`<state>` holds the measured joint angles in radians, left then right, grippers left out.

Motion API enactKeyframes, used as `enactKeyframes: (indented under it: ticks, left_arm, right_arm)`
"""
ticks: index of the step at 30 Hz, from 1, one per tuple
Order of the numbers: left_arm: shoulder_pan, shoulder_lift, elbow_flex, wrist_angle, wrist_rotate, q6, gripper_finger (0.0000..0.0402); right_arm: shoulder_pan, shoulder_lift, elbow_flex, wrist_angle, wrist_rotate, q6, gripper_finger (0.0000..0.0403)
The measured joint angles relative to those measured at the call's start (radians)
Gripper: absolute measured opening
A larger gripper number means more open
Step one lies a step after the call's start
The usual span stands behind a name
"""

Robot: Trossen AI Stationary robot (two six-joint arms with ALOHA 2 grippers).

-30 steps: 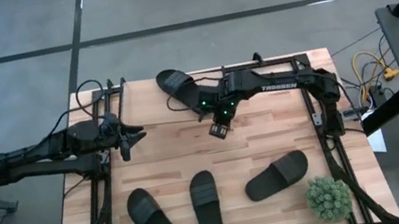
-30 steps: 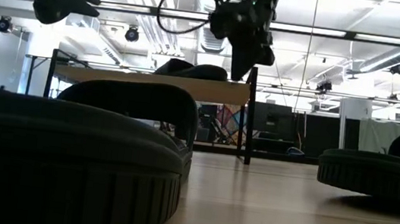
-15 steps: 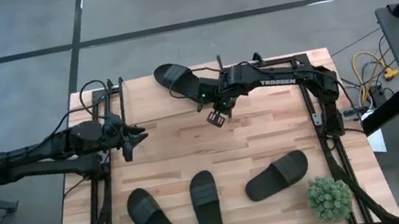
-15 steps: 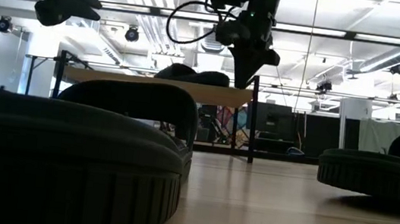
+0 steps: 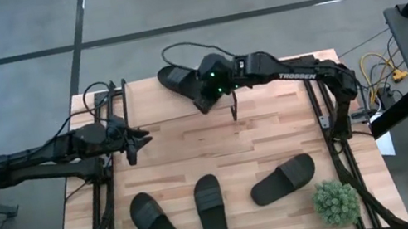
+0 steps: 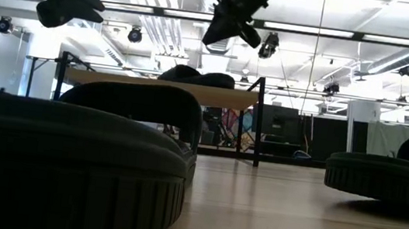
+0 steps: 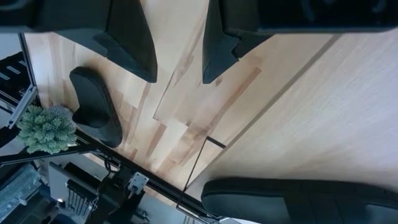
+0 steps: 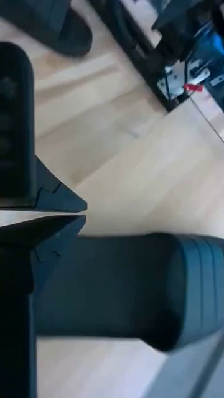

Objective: Pick and place slides into the shelf
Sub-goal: Put the top small black slide on the shelf

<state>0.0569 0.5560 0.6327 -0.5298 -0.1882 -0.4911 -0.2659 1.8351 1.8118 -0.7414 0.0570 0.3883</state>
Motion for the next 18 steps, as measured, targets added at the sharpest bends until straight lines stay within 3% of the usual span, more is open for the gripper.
enactKeyframes:
  ticks: [5, 14, 18]
  left_arm:
    - [0.0, 0.0, 0.0, 0.003, 0.0, 0.0, 0.0114]
    - [0.0, 0.005, 0.0, 0.007, -0.003, 0.0, 0.0114]
    - [0.0, 0.02, 0.0, 0.008, -0.005, 0.0, 0.0114]
  right_arm:
    - [-0.011, 0.0, 0.0, 0.008, 0.09, -0.273, 0.0037]
    - [-0.001, 0.02, 0.0, 0.075, 0.272, -0.77, 0.016]
    - [-0.012, 0.054, 0.0, 0.139, 0.295, -0.942, 0.0198]
